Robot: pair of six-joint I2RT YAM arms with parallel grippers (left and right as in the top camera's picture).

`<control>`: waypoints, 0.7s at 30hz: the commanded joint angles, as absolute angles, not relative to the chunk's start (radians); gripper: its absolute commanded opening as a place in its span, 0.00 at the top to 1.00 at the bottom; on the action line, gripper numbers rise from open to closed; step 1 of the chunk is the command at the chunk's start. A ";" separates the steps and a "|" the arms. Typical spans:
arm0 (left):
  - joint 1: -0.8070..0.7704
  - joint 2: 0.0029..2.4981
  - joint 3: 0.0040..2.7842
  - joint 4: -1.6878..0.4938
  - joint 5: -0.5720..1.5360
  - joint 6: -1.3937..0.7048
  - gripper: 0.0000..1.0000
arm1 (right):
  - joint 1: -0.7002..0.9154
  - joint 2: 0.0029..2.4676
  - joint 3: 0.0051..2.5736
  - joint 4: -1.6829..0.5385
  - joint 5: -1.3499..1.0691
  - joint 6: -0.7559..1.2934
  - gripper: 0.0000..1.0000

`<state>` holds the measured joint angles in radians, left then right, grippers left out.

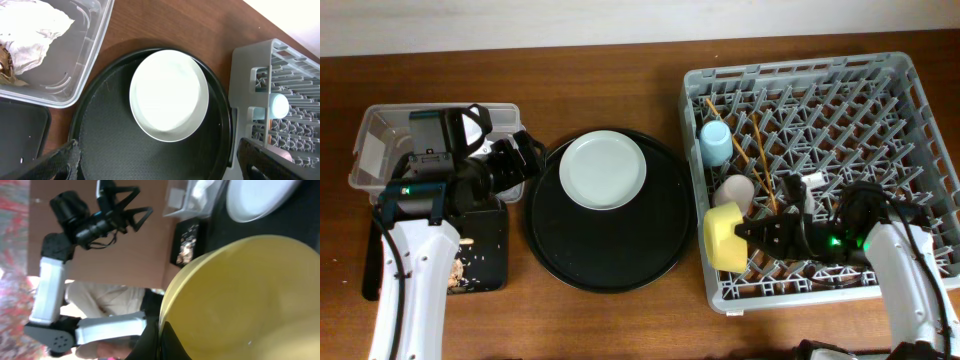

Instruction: Sort waste into correct bins and load items into the dishwasher rack

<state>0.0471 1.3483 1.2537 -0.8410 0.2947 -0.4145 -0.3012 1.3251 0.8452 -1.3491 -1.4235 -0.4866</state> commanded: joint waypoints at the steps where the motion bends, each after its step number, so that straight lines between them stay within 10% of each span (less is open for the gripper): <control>1: 0.049 1.346 1.258 -0.839 0.290 -0.402 0.01 | -0.364 1.316 0.840 -1.346 -1.335 -0.520 0.96; 21: 0.049 1.346 1.258 -0.839 0.290 -0.402 0.01 | -0.389 1.317 0.744 -1.347 -1.402 -0.550 0.96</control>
<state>0.0471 1.3483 1.2537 -0.8406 0.2947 -0.4145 -0.3820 1.3247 0.7734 -1.3823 -1.3895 -0.5266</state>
